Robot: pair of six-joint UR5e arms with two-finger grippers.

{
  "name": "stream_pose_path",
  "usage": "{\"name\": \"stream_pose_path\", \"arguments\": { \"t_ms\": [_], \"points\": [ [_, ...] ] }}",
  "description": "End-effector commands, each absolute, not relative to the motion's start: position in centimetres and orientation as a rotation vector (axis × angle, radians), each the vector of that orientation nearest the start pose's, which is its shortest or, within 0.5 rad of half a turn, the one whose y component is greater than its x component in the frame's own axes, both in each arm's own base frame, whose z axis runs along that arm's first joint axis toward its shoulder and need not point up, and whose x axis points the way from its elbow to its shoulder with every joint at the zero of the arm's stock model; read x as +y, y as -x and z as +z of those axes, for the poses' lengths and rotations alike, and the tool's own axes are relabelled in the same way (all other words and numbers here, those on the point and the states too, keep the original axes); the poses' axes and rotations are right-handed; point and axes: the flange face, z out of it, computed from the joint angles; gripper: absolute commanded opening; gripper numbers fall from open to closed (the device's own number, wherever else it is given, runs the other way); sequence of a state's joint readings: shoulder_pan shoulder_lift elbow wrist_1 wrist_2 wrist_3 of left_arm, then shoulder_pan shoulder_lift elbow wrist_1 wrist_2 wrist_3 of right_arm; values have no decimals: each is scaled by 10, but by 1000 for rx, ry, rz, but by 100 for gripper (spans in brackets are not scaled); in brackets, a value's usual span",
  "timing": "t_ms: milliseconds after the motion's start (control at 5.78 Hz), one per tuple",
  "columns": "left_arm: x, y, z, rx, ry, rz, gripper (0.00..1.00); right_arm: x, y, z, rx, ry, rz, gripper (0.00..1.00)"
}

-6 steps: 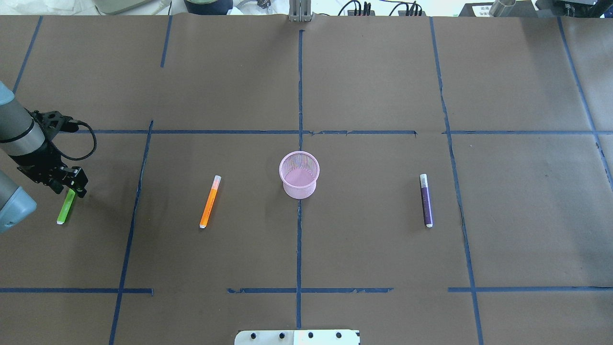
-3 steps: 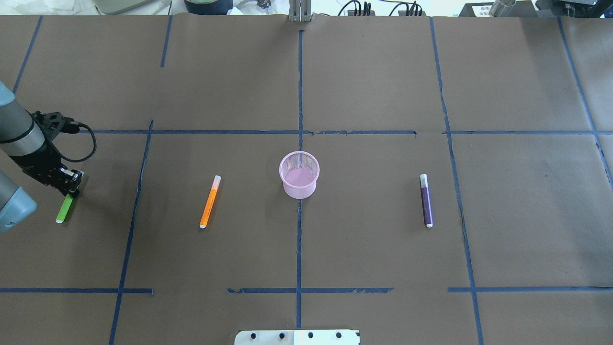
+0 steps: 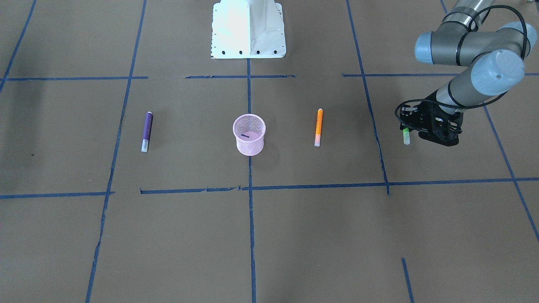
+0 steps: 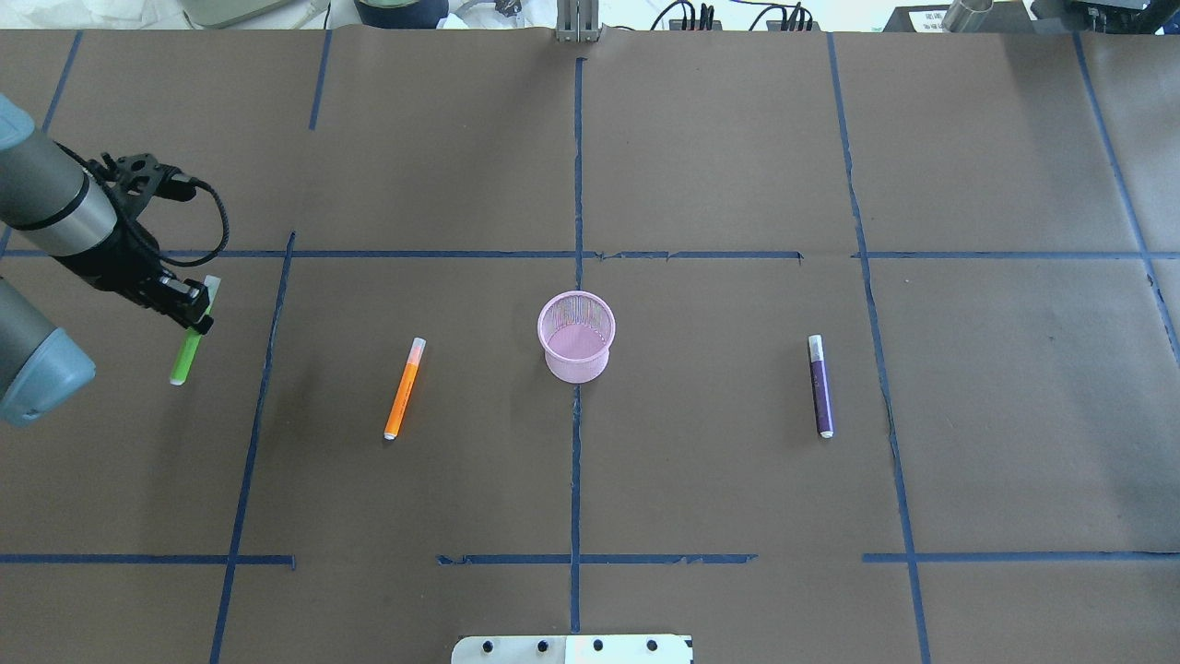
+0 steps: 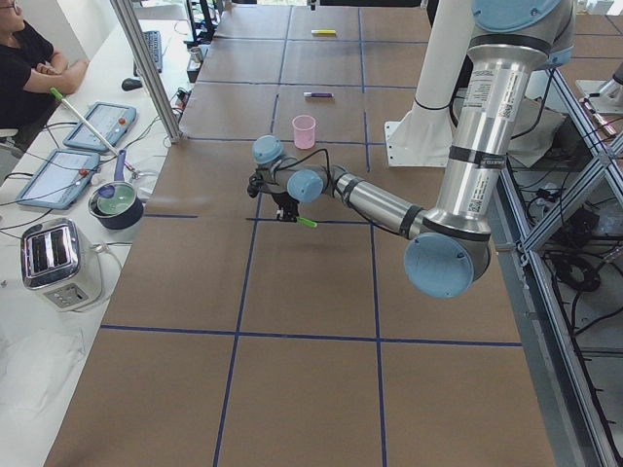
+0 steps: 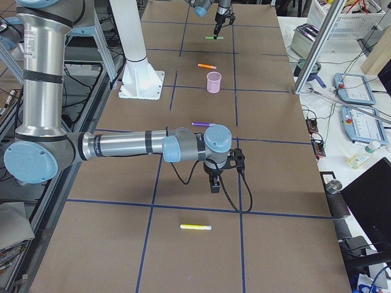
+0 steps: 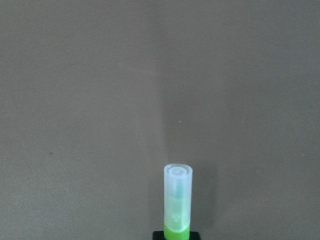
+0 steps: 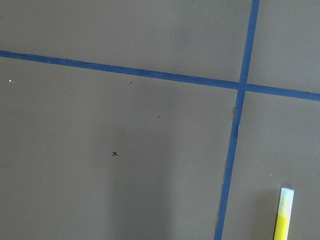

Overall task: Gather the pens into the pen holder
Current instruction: 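Lift the green marker with the left gripper and carry it over the pink cup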

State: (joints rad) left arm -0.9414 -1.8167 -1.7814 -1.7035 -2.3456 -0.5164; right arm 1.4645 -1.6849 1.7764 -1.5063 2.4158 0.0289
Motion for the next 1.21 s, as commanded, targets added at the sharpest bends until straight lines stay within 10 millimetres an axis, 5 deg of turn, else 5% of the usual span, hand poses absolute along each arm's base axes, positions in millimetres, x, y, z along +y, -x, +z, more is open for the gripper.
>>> {"name": "stream_pose_path", "arguments": {
  "t_ms": [0,173,346,692,865,1038],
  "points": [
    [-513,-315,255,1050,-233,327,0,-458,3,597,-853,-94,-171,100],
    [-500,-348,179,1065,-334,254,0,-458,4,595,-850,-112,-193,100],
    [-461,-393,148,1085,-420,138,0,-456,4,599,-848,-103,-190,100],
    [-404,-474,123,1040,-736,31,0,-455,4,601,-852,-89,-170,100],
    [-389,-516,115,976,-816,-12,0,-455,4,601,-850,-89,-170,100],
    [-384,-536,105,956,-848,-35,0,-455,4,603,-850,-86,-169,100]
  ]
}}
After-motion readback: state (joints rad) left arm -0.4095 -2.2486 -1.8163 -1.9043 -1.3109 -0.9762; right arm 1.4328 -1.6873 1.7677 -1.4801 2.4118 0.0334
